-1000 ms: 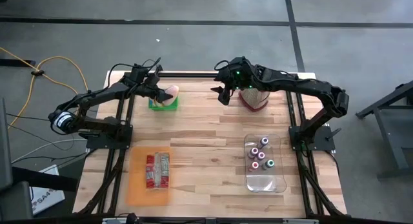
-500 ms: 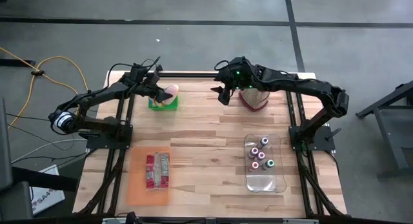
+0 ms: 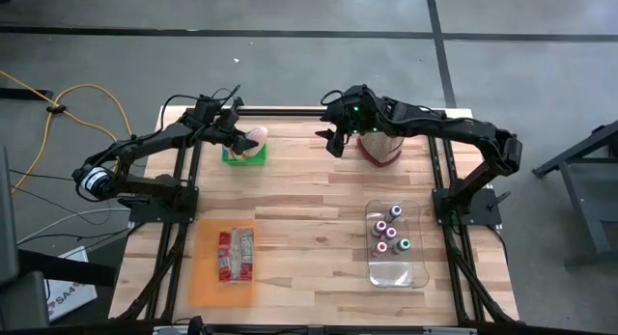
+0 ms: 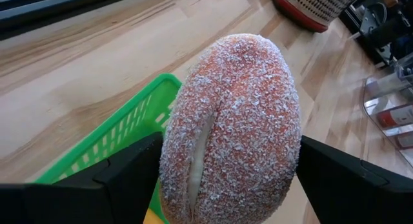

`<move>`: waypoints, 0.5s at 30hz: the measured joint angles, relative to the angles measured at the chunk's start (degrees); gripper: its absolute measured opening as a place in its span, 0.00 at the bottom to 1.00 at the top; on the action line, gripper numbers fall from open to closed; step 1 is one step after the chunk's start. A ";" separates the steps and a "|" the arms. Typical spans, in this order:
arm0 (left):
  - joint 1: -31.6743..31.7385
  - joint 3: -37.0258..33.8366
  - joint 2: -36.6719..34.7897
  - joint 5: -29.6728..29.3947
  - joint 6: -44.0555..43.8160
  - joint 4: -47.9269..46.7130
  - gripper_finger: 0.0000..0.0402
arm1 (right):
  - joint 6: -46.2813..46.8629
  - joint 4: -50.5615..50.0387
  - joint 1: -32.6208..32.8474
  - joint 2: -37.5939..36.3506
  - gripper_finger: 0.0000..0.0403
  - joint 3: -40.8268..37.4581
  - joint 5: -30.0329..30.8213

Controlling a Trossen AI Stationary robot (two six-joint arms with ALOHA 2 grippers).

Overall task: Pick & Place Food Item
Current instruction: Put the pink donut into the green basket, then return to Home Position

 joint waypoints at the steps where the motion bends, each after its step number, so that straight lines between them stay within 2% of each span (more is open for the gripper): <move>1: 0.00 0.00 0.00 0.00 0.21 -0.01 0.82 | 0.00 0.01 0.00 0.00 0.51 0.00 0.00; 9: 0.20 0.00 0.00 -0.07 1.71 -0.18 0.98 | -0.01 0.00 0.00 0.00 0.51 0.00 0.00; 15: 1.52 0.00 0.00 0.66 2.12 -0.19 0.99 | 0.00 0.02 0.00 0.00 0.51 0.00 0.00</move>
